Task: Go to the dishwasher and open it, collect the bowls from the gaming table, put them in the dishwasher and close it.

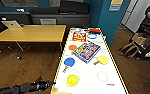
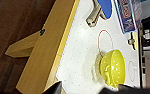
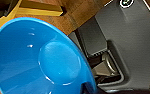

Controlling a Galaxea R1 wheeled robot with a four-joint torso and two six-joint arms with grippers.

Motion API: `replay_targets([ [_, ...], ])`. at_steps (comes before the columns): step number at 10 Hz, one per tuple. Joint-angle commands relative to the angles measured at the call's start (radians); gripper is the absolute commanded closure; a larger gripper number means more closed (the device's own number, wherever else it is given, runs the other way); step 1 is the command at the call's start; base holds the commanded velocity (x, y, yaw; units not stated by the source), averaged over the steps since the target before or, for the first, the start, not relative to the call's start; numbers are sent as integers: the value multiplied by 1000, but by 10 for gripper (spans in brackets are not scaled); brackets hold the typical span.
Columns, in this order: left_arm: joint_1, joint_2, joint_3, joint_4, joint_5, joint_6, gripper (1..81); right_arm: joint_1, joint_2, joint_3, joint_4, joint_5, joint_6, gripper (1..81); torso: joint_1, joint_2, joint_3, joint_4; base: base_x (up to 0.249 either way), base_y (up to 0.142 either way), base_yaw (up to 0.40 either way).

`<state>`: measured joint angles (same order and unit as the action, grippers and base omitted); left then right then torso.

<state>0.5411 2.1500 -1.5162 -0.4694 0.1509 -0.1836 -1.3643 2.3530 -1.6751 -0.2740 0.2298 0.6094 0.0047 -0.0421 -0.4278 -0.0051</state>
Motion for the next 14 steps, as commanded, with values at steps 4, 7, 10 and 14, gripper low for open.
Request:
replay_targets([
  [4,-167,62,-118,-25,88,-66,10,27,-22,11,-24,-44,-2,811,0,0,0,0,0,0,0],
  [7,-186,103,-165,-25,116,-135,10,27,-21,9,-24,-44,-2,811,0,0,0,0,0,0,0],
  [10,-226,126,-154,-17,148,-139,10,27,-19,9,-25,-44,-2,811,0,0,0,0,0,0,0],
  [14,-230,185,-174,5,171,-137,10,27,-19,9,-24,-44,-2,811,0,0,0,0,0,0,0],
])
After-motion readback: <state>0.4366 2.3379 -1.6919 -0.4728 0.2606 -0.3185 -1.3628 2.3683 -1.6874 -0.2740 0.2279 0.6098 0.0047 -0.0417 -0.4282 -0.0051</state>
